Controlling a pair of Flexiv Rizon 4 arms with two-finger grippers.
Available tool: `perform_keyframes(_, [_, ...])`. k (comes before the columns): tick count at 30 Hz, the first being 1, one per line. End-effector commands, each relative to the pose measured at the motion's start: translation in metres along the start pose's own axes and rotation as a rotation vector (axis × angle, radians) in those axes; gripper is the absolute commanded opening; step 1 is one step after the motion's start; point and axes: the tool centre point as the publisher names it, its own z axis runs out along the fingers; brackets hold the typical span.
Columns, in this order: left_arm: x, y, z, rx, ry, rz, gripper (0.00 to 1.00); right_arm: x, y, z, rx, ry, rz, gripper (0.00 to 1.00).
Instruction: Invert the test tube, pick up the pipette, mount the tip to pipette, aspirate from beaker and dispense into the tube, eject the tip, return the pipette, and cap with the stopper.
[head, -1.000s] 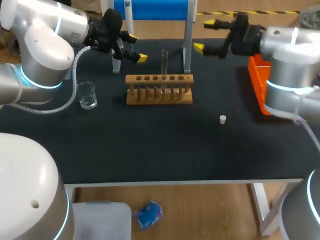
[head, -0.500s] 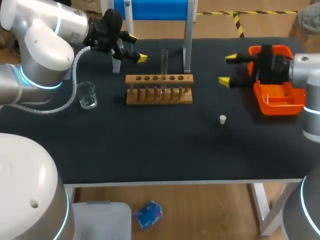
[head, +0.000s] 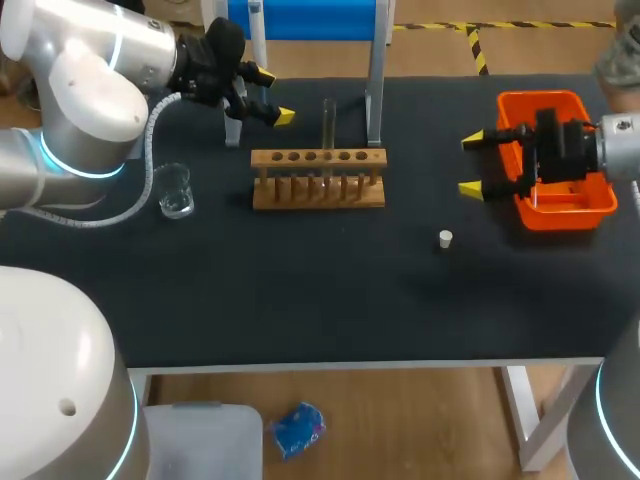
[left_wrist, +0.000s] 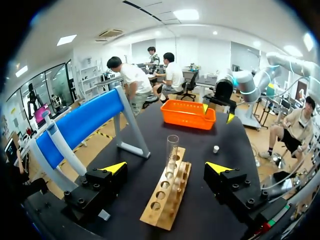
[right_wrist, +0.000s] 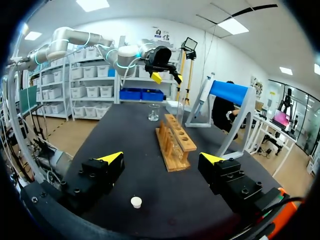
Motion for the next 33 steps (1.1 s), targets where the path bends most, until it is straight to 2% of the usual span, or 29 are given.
perform_keyframes(1, [-0.001,-0.001,-0.001,-0.003,0.004,0.000,1.00,-0.002,0.000,0.000,0.002,0.008,0.000,1.00])
perform_keyframes(7, [-0.001,-0.001,-0.001,-0.003,0.004,0.000,1.00,-0.002,0.000,0.000,0.002,0.008,0.000,1.00])
perform_keyframes(12, [-0.001,-0.001,-0.001,-0.003,0.004,0.000,1.00,0.016,-0.012,0.010,0.025,-0.010,0.048,1.00])
perform_keyframes(15, [-0.001,-0.001,-0.001,-0.003,0.004,0.000,1.00,0.028,-0.019,0.010,0.000,-0.007,0.083,1.00])
perform_keyframes(23, [-0.001,-0.001,-0.001,-0.003,0.004,0.000,1.00,0.045,-0.038,0.014,0.056,-0.065,0.091,1.00])
perform_keyframes(33, [-0.001,-0.001,-0.001,-0.003,0.004,0.000,1.00,0.061,-0.068,0.025,0.139,-0.047,0.138,1.00])
